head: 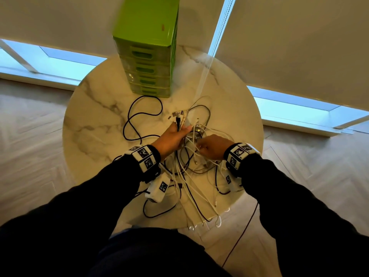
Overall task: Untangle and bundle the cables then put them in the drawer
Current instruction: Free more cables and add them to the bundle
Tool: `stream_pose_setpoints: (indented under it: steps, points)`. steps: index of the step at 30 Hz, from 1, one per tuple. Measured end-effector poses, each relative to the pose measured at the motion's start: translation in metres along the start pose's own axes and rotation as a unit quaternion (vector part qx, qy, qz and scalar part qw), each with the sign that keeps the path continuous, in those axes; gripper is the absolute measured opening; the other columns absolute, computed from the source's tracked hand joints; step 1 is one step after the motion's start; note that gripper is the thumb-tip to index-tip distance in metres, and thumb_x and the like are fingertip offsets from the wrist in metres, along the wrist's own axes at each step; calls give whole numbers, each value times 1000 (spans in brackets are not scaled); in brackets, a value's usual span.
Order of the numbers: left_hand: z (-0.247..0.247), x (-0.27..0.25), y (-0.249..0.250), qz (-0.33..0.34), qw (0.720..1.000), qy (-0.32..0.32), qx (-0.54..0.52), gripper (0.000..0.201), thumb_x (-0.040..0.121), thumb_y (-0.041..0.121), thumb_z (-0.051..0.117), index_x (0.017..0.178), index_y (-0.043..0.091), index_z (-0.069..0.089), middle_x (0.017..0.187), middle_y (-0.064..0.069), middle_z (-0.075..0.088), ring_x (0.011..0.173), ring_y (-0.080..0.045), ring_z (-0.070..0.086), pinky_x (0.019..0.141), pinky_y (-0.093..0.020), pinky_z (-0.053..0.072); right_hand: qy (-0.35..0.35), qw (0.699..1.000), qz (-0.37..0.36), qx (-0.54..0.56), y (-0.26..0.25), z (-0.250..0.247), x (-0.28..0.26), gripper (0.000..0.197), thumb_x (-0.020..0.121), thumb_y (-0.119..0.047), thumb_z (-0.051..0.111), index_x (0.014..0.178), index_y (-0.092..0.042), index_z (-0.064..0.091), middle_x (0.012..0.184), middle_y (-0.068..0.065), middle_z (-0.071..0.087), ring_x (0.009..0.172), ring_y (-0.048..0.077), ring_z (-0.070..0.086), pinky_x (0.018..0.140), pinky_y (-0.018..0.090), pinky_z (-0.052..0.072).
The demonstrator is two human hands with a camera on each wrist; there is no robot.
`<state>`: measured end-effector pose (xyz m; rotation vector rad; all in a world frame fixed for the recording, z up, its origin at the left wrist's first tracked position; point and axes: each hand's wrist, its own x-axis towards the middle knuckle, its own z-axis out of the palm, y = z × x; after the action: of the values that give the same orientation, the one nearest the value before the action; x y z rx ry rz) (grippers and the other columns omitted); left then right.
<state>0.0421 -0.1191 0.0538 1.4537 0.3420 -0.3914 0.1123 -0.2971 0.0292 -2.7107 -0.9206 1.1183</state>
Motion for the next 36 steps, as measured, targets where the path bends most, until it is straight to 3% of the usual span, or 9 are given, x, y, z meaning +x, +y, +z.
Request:
stream_pose_setpoints:
  steps: [4, 9, 15, 19, 23, 29, 32, 34, 36]
  points:
    - [-3, -5, -5, -2, 1000, 1, -2, 20, 106, 30, 49, 86, 28, 45, 55, 17, 41, 50, -4, 32, 50, -21, 29, 63, 996, -55, -40, 2, -9, 11, 46, 95, -8, 50, 137, -26, 53, 138, 4, 54, 120, 27, 56, 91, 34, 44]
    - [-7, -13, -6, 1, 1000, 6, 4, 24, 105, 31, 50, 88, 18, 39, 66, 4, 30, 54, -10, 26, 51, -23, 25, 66, 964, -40, -255, -6, 7, 17, 45, 96, -25, 57, 140, -20, 48, 146, 14, 41, 126, 37, 49, 96, 46, 47]
    - [-16, -27, -14, 3, 1000, 14, -2, 16, 105, 28, 50, 102, 18, 38, 71, 0, 25, 57, -12, 24, 54, -27, 23, 167, 916, -72, -357, 1, 1, 9, 31, 68, -31, 80, 97, -23, 72, 103, 6, 67, 96, 31, 61, 86, 44, 41]
    - [-19, -30, -20, 2, 1000, 25, -11, 22, 104, 29, 51, 90, 20, 37, 70, 2, 29, 57, -10, 28, 57, -26, 29, 180, 933, 4, -311, 0, -33, -2, 32, 95, -31, 47, 122, -18, 57, 101, 4, 71, 101, 28, 65, 107, 46, 26]
    - [-17, -31, -18, 6, 996, 52, -77, 25, 103, 21, 53, 83, 21, 40, 66, 5, 37, 55, -8, 34, 54, -23, 32, 290, 950, 106, -34, -9, -59, -17, 36, 105, -27, 37, 135, -9, 39, 105, 21, 66, 90, 42, 64, 72, 41, 42]
    - [-9, -37, 4, 16, 970, 64, -232, 28, 97, 21, 59, 75, 23, 42, 59, 7, 28, 50, -8, 26, 57, -29, 21, 380, 858, -57, 340, -82, -43, -47, 7, 104, -12, 39, 109, -12, 44, 68, 0, 46, 53, 12, 42, 56, 30, 34]
    - [-10, -41, 11, 37, 967, 46, -247, 21, 88, 41, 70, 76, 24, 66, 64, 3, 37, 56, -11, 38, 58, -28, 33, 337, 875, -92, 336, -113, -13, -54, 8, 106, -15, 39, 111, -13, 44, 78, -6, 54, 63, 1, 51, 61, 27, 41]
    - [-9, -40, 14, 50, 967, 9, -250, 36, 86, 48, 72, 93, 13, 67, 76, -4, 60, 77, -22, 64, 74, -35, 54, 328, 880, -96, 329, -125, 3, -55, 13, 106, -17, 39, 116, -11, 45, 96, 4, 64, 84, 14, 63, 72, 39, 51]
    - [-8, -36, 13, 47, 970, -3, -240, 47, 90, 48, 68, 107, 5, 60, 87, -6, 70, 98, -25, 68, 92, -40, 55, 328, 880, -96, 329, -132, 8, -57, 19, 106, -16, 39, 122, -7, 44, 111, 10, 66, 96, 24, 64, 80, 39, 54]
